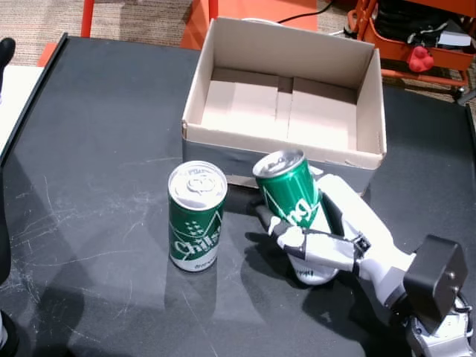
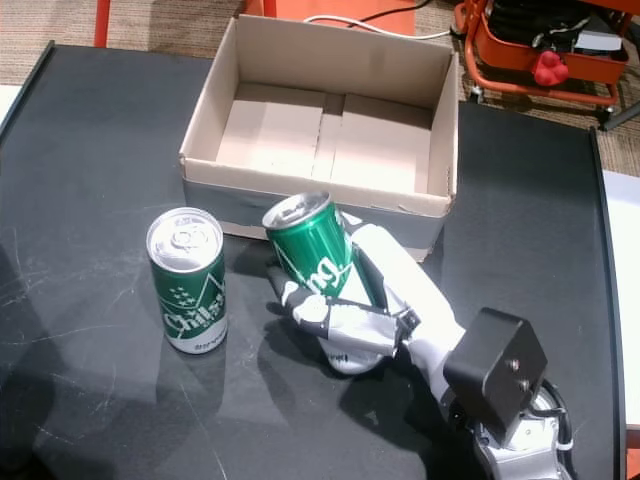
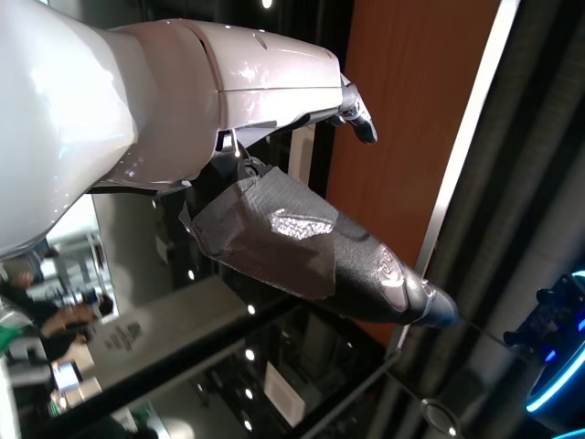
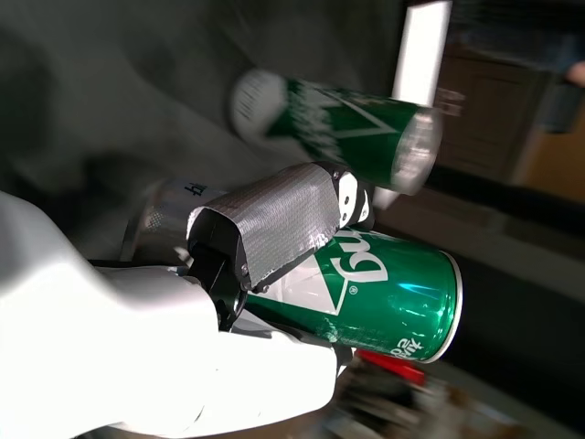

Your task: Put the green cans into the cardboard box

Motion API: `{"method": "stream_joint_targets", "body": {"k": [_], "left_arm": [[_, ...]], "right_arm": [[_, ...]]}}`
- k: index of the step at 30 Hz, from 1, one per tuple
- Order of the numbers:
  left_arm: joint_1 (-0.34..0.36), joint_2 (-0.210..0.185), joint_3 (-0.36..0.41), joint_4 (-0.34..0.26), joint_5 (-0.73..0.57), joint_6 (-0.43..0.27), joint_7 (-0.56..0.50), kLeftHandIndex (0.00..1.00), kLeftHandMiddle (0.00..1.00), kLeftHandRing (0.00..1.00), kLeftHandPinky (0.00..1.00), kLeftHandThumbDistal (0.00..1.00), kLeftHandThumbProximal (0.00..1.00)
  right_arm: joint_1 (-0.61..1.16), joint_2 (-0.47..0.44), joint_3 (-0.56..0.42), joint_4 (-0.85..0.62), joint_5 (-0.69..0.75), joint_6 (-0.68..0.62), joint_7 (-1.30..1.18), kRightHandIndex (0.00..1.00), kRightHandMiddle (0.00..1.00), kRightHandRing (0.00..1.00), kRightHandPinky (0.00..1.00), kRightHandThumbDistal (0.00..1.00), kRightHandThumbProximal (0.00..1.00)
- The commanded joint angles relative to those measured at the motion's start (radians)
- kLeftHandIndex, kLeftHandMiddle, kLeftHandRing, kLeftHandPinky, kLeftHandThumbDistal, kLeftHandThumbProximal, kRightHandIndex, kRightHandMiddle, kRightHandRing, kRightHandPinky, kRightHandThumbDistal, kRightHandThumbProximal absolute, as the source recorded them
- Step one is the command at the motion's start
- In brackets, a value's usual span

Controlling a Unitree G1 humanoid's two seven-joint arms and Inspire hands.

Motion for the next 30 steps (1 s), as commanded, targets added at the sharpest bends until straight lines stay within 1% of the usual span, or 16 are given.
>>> {"method": "stream_joint_targets", "body": {"k": [1,4,7,9,12,13,14,16,18,19,22,23,24,26,28,30], "left_arm": [[-0.01,0.003,0.002,0.021,-0.009,0.013,-0.019,1.0,1.0,1.0,0.91,1.0,0.51],[-0.027,-0.001,0.009,0.04,-0.014,0.016,-0.035,1.0,1.0,1.0,0.9,1.0,0.51],[-0.043,-0.009,0.019,0.059,-0.01,0.003,-0.042,1.0,1.0,1.0,0.89,1.0,0.54],[-0.058,-0.015,0.028,0.076,-0.012,-0.008,-0.055,1.0,1.0,1.0,0.9,1.0,0.57],[-0.071,-0.022,0.037,0.098,-0.018,-0.011,-0.074,1.0,1.0,1.0,0.9,1.0,0.57],[-0.076,-0.026,0.04,0.105,-0.019,-0.012,-0.077,1.0,1.0,1.0,0.9,1.0,0.56],[-0.08,-0.029,0.042,0.111,-0.02,-0.014,-0.082,1.0,1.0,1.0,0.89,1.0,0.56],[-0.088,-0.034,0.045,0.121,-0.026,-0.012,-0.095,1.0,1.0,1.0,0.9,1.0,0.57],[-0.093,-0.038,0.047,0.129,-0.028,-0.014,-0.102,1.0,1.0,1.0,0.89,1.0,0.57],[-0.094,-0.039,0.046,0.131,-0.027,-0.012,-0.102,1.0,1.0,1.0,0.89,1.0,0.56],[-0.097,-0.045,0.047,0.134,-0.029,-0.018,-0.113,1.0,1.0,1.0,0.91,1.0,0.58],[-0.099,-0.048,0.048,0.136,-0.032,-0.021,-0.118,1.0,1.0,1.0,0.91,1.0,0.58],[-0.1,-0.05,0.048,0.137,-0.033,-0.025,-0.122,1.0,1.0,1.0,0.91,1.0,0.59],[-0.102,-0.053,0.049,0.139,-0.04,-0.028,-0.134,1.0,1.0,1.0,0.91,1.0,0.58],[-0.092,-0.057,0.042,0.128,-0.048,-0.013,-0.132,1.0,1.0,1.0,0.9,1.0,0.54],[-0.083,-0.062,0.035,0.113,-0.042,-0.019,-0.127,1.0,1.0,1.0,0.9,1.0,0.56]], "right_arm": [[-0.047,-0.028,-0.013,-0.057,-0.003,-0.085,-0.045,0.18,0.33,0.54,0.76,0.0,0.06],[-0.089,-0.062,-0.016,-0.117,-0.049,-0.131,-0.118,0.17,0.32,0.52,0.71,0.02,0.03],[-0.133,-0.096,-0.025,-0.191,-0.129,-0.133,-0.217,0.14,0.3,0.48,0.6,0.17,0.0],[-0.161,-0.114,-0.025,-0.225,-0.164,-0.131,-0.264,0.1,0.29,0.47,0.52,0.23,0.0],[-0.214,-0.149,-0.026,-0.267,-0.231,-0.136,-0.338,0.01,0.2,0.37,0.4,0.36,0.0],[-0.233,-0.16,-0.027,-0.278,-0.258,-0.134,-0.365,0.0,0.17,0.34,0.37,0.38,0.0],[-0.249,-0.171,-0.027,-0.287,-0.286,-0.132,-0.393,0.0,0.17,0.35,0.38,0.35,0.0],[-0.289,-0.193,-0.022,-0.291,-0.345,-0.127,-0.452,0.0,0.11,0.27,0.3,0.41,0.0],[-0.345,-0.217,-0.007,-0.266,-0.413,-0.102,-0.523,0.0,0.09,0.22,0.26,0.47,0.0],[-0.369,-0.226,0.004,-0.247,-0.442,-0.091,-0.557,0.0,0.07,0.2,0.24,0.48,0.0],[-0.481,-0.249,0.077,-0.14,-0.554,0.005,-0.665,0.0,0.08,0.22,0.22,0.51,0.0],[-0.524,-0.25,0.105,-0.091,-0.576,0.043,-0.684,0.0,0.08,0.22,0.22,0.51,0.0],[-0.568,-0.247,0.133,-0.04,-0.595,0.09,-0.692,0.01,0.09,0.21,0.22,0.46,0.0],[-0.633,-0.239,0.18,0.036,-0.615,0.179,-0.695,0.0,0.09,0.19,0.19,0.43,0.0],[-0.685,-0.226,0.223,0.096,-0.633,0.267,-0.696,0.0,0.07,0.16,0.17,0.44,0.0],[-0.723,-0.212,0.265,0.144,-0.65,0.338,-0.687,0.01,0.07,0.16,0.17,0.43,0.0]]}}
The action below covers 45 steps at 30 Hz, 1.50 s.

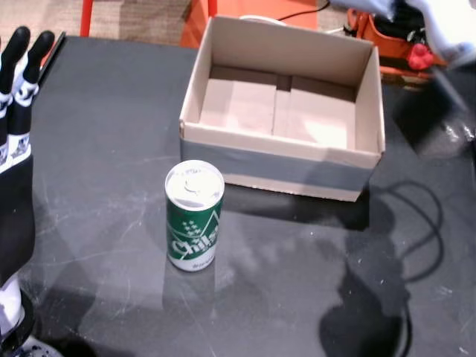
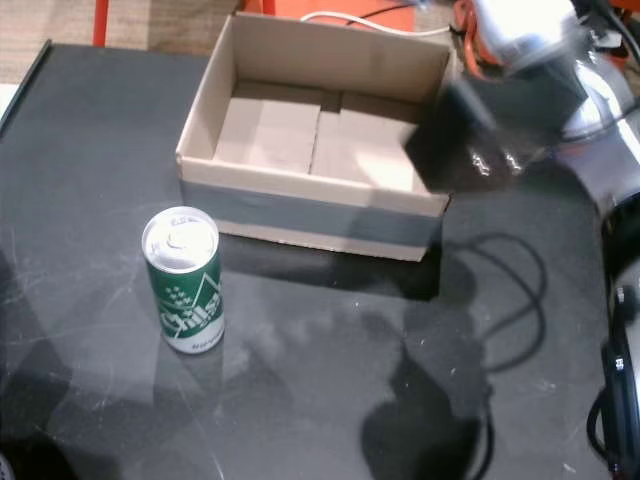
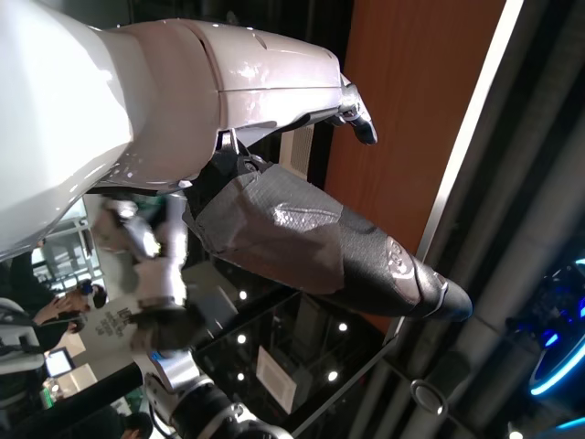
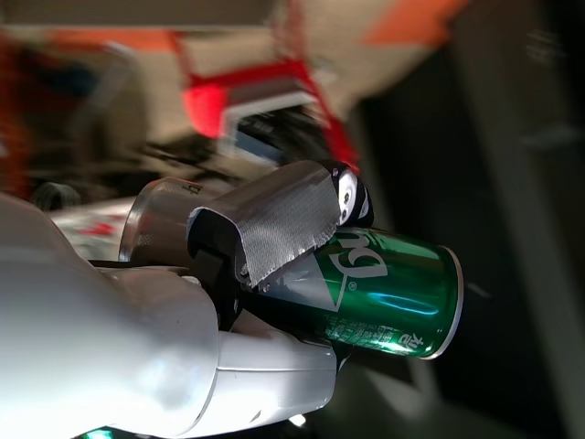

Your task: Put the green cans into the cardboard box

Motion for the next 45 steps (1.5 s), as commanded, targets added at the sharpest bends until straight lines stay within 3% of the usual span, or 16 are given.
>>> {"method": "stream_joint_targets", "body": {"k": [1,4,11,16,18,19,20,21,23,25,28,31,35,41,45], "left_arm": [[0.01,-0.041,-0.005,-0.018,0.006,-0.007,0.002,1.0,1.0,1.0,0.91,1.0,0.58],[0.006,-0.046,-0.002,-0.016,0.003,-0.025,-0.001,1.0,1.0,1.0,0.91,1.0,0.64],[0.027,-0.046,-0.02,-0.033,-0.013,0.01,-0.008,1.0,1.0,1.0,0.91,1.0,0.53],[0.025,-0.065,-0.015,-0.033,-0.001,-0.015,0.001,1.0,1.0,1.0,0.91,1.0,0.63],[0.03,-0.071,-0.019,-0.037,0.004,-0.025,0.007,1.0,1.0,1.0,0.91,1.0,0.62],[0.032,-0.07,-0.023,-0.04,0.003,-0.023,0.008,1.0,1.0,1.0,0.92,1.0,0.61],[0.035,-0.068,-0.027,-0.042,-0.001,-0.016,0.005,1.0,1.0,1.0,0.92,1.0,0.59],[0.036,-0.067,-0.03,-0.043,-0.006,-0.009,0.002,1.0,1.0,1.0,0.91,1.0,0.58],[0.04,-0.067,-0.034,-0.047,-0.01,-0.003,-0.001,1.0,1.0,1.0,0.91,1.0,0.58],[0.043,-0.072,-0.034,-0.05,-0.001,-0.017,0.005,1.0,1.0,1.0,0.92,1.0,0.6],[0.04,-0.085,-0.027,-0.044,0.015,-0.065,0.013,1.0,1.0,1.0,0.93,1.0,0.68],[0.039,-0.086,-0.034,-0.041,0.011,-0.087,0.011,1.0,1.0,1.0,0.95,1.0,0.67],[0.049,-0.069,-0.051,-0.051,-0.005,-0.055,0.008,1.0,1.0,1.0,0.94,1.0,0.58],[0.058,-0.06,-0.052,-0.065,-0.008,-0.046,-0.002,1.0,1.0,1.0,0.93,1.0,0.54],[0.063,-0.058,-0.056,-0.075,-0.009,-0.03,0.0,1.0,1.0,1.0,0.92,1.0,0.52]], "right_arm": [[-0.059,0.017,0.034,0.044,-0.003,0.067,0.005,0.02,0.08,0.15,0.16,0.43,0.0],[-0.088,0.044,0.087,0.079,-0.016,0.175,0.033,0.0,0.05,0.1,0.14,0.46,0.0],[-0.124,0.093,0.147,0.111,-0.01,0.348,0.12,0.01,0.07,0.13,0.16,0.41,0.0],[-0.127,0.111,0.154,0.117,-0.007,0.393,0.155,0.02,0.09,0.15,0.17,0.41,0.0],[-0.125,0.117,0.153,0.12,-0.003,0.404,0.177,0.09,0.12,0.17,0.19,0.39,0.0],[-0.121,0.119,0.151,0.121,0.0,0.403,0.186,0.17,0.14,0.16,0.21,0.41,0.0],[-0.116,0.122,0.152,0.122,0.001,0.408,0.195,0.34,0.19,0.18,0.23,0.41,0.0],[-0.111,0.125,0.153,0.124,0.002,0.416,0.206,0.33,0.17,0.17,0.22,0.39,0.0],[-0.102,0.131,0.149,0.126,0.01,0.425,0.231,0.1,0.11,0.15,0.19,0.4,0.0],[-0.094,0.133,0.152,0.127,0.013,0.428,0.25,0.06,0.1,0.16,0.19,0.38,0.0],[-0.086,0.135,0.16,0.128,0.013,0.435,0.274,0.06,0.11,0.16,0.18,0.36,0.0],[-0.081,0.134,0.174,0.129,0.008,0.443,0.293,0.08,0.11,0.15,0.17,0.36,0.0],[-0.072,0.125,0.198,0.13,0.002,0.434,0.304,0.12,0.14,0.17,0.19,0.34,0.0],[-0.044,0.127,0.189,0.135,0.02,0.492,0.327,0.16,0.21,0.25,0.25,0.25,0.0],[-0.032,0.124,0.199,0.134,0.012,0.528,0.333,0.23,0.27,0.31,0.28,0.26,0.0]]}}
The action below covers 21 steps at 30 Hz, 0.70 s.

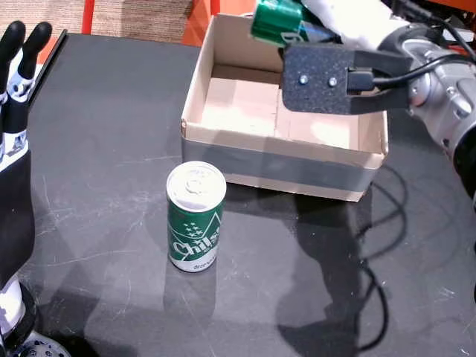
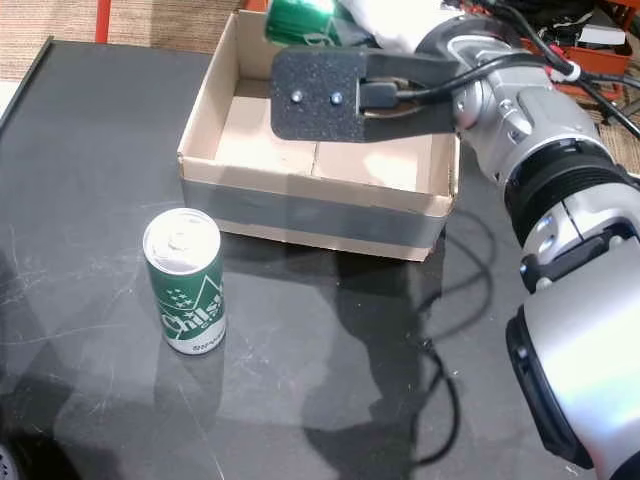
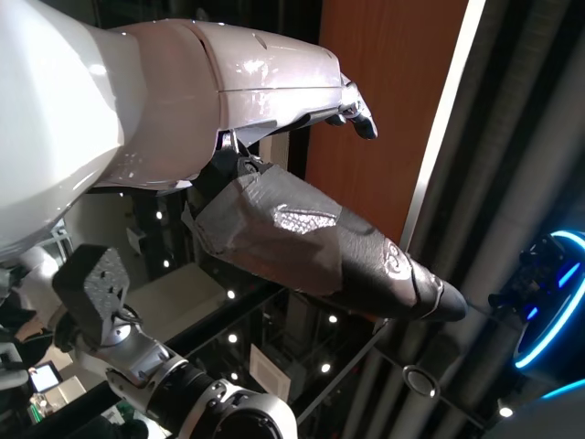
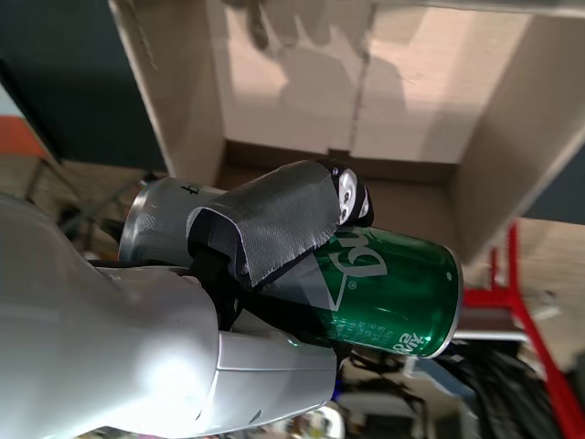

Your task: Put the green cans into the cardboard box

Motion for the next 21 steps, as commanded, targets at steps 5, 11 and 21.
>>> {"method": "stream_joint_targets", "body": {"k": [5,11,21], "left_arm": [[0.048,-0.056,-0.012,-0.01,-0.006,0.009,-0.013,1.0,1.0,1.0,0.93,1.0,0.51],[0.051,-0.066,-0.013,-0.013,-0.002,-0.002,-0.011,1.0,1.0,1.0,0.93,1.0,0.54],[0.058,-0.081,-0.026,-0.025,0.002,-0.006,-0.001,0.99,1.0,1.0,0.91,1.0,0.51]], "right_arm": [[0.015,-0.019,0.018,0.0,0.003,0.018,-0.004,0.27,0.31,0.36,0.32,0.23,0.0],[0.018,-0.023,0.037,0.001,-0.004,0.013,0.005,0.24,0.27,0.33,0.29,0.3,0.0],[0.04,-0.022,0.032,0.004,0.011,0.004,0.029,0.19,0.23,0.3,0.26,0.35,0.0]]}}
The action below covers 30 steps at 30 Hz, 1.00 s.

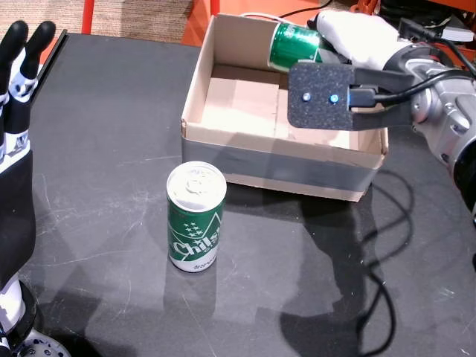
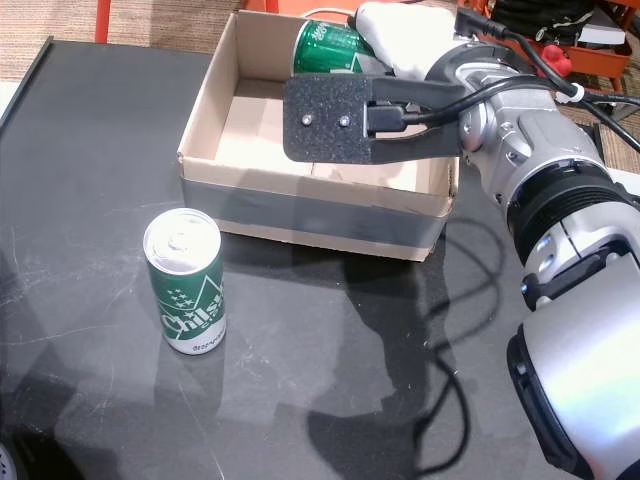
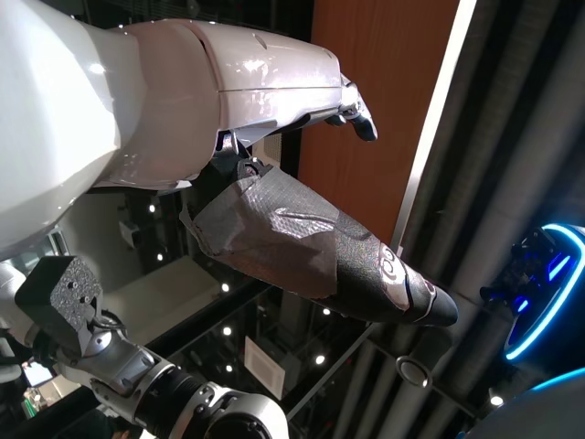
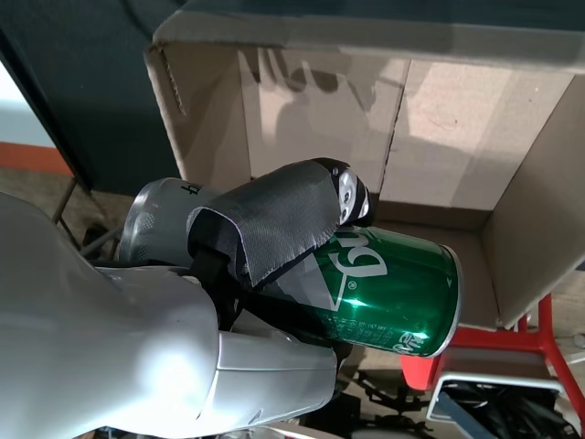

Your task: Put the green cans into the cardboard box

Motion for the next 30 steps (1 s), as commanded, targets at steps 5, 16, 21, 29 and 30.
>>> {"method": "stream_joint_targets", "body": {"k": [5,16,21,29,30], "left_arm": [[0.055,-0.08,-0.015,-0.002,0.005,-0.035,-0.002,0.97,1.0,1.0,0.93,1.0,0.56],[0.053,-0.072,-0.018,0.003,-0.009,-0.015,-0.008,0.98,1.0,1.0,0.91,1.0,0.52],[0.048,-0.07,-0.012,0.011,-0.009,-0.025,-0.014,0.97,1.0,1.0,0.93,1.0,0.55],[0.047,-0.064,-0.009,0.02,-0.029,0.001,-0.033,0.97,1.0,1.0,0.94,1.0,0.54],[0.047,-0.064,-0.007,0.021,-0.03,0.004,-0.034,0.97,1.0,1.0,0.94,1.0,0.54]], "right_arm": [[0.01,-0.02,0.062,0.003,-0.051,-0.012,-0.037,0.56,0.66,0.73,0.69,0.57,0.56],[-0.005,0.0,0.053,0.006,-0.021,0.053,0.05,0.86,0.96,1.0,1.0,1.0,0.71],[-0.006,0.002,0.047,0.005,-0.006,0.064,0.069,0.87,0.96,1.0,1.0,1.0,0.67],[-0.003,-0.001,0.046,0.005,0.006,0.068,0.074,0.85,0.96,1.0,1.0,0.99,0.65],[-0.004,0.0,0.046,0.005,0.008,0.069,0.075,0.85,0.96,1.0,1.0,0.99,0.64]]}}
